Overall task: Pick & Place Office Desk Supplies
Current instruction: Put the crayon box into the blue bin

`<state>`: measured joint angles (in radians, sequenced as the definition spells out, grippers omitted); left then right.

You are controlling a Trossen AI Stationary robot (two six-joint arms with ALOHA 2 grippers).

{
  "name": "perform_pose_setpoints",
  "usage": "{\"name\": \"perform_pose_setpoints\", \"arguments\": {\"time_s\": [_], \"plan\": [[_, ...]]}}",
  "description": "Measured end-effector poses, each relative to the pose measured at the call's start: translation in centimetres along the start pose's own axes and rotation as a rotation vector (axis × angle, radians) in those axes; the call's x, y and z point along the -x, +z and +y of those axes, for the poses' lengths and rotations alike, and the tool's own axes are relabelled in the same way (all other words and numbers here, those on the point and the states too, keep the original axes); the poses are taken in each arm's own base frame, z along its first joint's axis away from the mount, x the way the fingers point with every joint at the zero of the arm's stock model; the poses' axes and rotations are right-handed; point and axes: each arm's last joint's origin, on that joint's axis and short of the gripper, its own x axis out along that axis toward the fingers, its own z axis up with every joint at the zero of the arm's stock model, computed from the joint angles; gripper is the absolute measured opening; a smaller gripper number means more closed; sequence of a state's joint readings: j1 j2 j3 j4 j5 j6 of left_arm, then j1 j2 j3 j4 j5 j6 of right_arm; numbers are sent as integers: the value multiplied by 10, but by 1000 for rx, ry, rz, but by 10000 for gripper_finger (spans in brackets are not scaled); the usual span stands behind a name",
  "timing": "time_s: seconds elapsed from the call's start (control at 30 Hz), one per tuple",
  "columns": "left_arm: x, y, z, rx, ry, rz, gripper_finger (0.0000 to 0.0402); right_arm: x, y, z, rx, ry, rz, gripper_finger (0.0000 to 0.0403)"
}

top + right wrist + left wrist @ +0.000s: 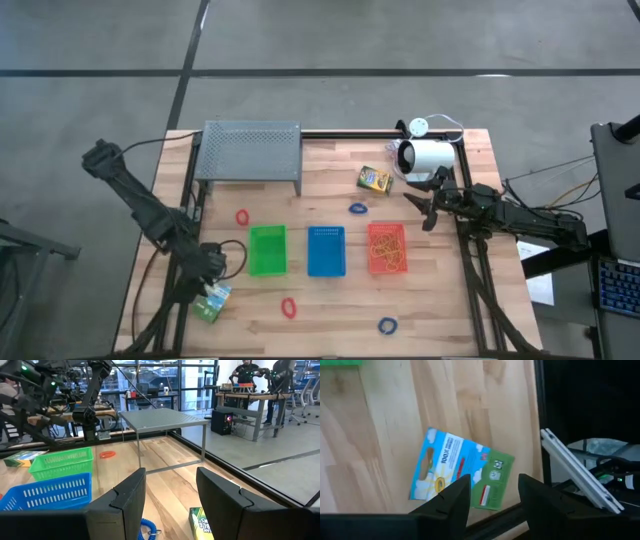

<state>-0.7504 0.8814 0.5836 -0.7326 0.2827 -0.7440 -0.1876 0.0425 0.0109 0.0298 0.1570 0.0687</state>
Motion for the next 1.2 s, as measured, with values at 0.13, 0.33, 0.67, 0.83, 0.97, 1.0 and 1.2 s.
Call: {"name": "perform_pose_setpoints", "arguments": {"time_s": [0.13,0.33,0.67,0.83,0.97,1.0,1.2], "plan": [[-3,2,12,11,6,3,169,0,0,0,0,0,0,173],[-8,6,36,67,-18,9,169,0,0,0,-1,0,0,173],[-14,5,57,89,-65,12,169,0,0,0,-2,0,0,173],[-21,-1,64,123,-53,32,168,0,0,0,1,-1,0,173],[-28,-6,69,149,-60,41,168,0,0,0,1,0,0,173],[-29,-8,71,152,-59,45,168,0,0,0,0,0,0,173],[-37,-14,77,183,-85,60,168,0,0,0,-2,0,0,173]]}}
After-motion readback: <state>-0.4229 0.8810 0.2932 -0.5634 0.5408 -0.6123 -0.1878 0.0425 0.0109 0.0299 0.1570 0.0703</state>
